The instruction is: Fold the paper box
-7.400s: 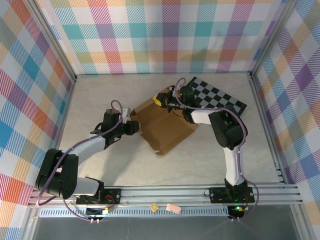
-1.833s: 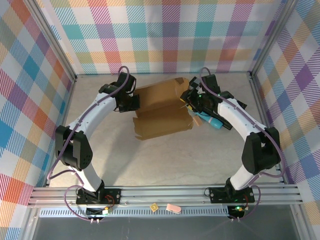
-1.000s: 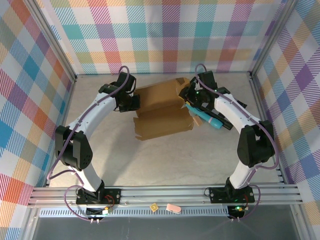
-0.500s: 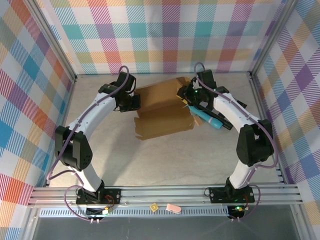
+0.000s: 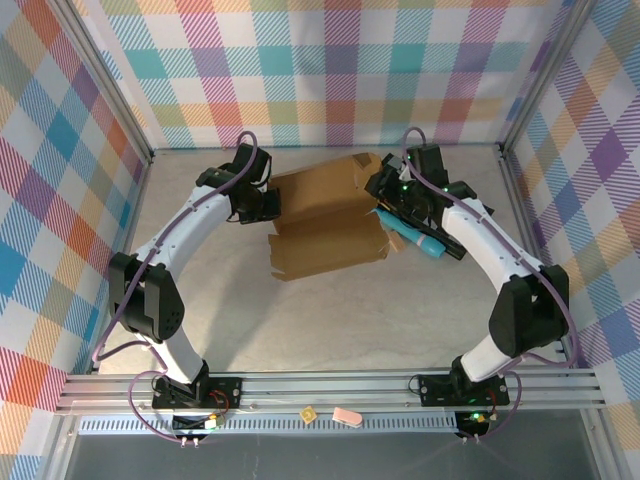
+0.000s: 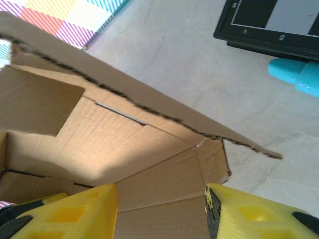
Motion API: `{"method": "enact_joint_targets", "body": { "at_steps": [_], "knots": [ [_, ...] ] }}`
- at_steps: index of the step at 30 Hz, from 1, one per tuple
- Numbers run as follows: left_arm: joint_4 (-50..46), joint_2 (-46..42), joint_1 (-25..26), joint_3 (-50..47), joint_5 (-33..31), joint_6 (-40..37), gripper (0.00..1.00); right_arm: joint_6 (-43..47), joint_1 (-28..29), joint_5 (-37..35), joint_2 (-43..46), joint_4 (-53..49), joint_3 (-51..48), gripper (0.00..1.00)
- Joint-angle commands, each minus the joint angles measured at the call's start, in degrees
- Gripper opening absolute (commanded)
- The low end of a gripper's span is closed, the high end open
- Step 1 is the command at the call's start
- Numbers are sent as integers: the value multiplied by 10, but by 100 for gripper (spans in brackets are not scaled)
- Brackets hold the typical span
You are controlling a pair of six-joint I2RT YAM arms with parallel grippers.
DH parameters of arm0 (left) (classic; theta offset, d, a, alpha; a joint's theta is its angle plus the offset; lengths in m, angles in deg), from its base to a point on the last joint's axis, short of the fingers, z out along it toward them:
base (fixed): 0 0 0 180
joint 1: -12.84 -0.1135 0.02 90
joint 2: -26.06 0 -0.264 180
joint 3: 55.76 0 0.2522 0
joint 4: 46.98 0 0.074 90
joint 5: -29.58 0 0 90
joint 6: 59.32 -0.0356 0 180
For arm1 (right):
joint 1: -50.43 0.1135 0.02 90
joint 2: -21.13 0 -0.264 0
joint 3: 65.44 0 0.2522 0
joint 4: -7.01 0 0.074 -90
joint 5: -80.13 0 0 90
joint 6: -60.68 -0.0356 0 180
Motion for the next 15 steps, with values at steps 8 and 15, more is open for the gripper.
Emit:
{"method": "enact_joint_targets", "body": {
  "at_steps": [8,15],
  "knots": [
    [8,-27,-5,1,21,6,0,24,-3,18,-68,-21,46,50],
    [9,-27,-5,0,24,6,0,13,-3,32,-83,-1,53,46]
  ]
}}
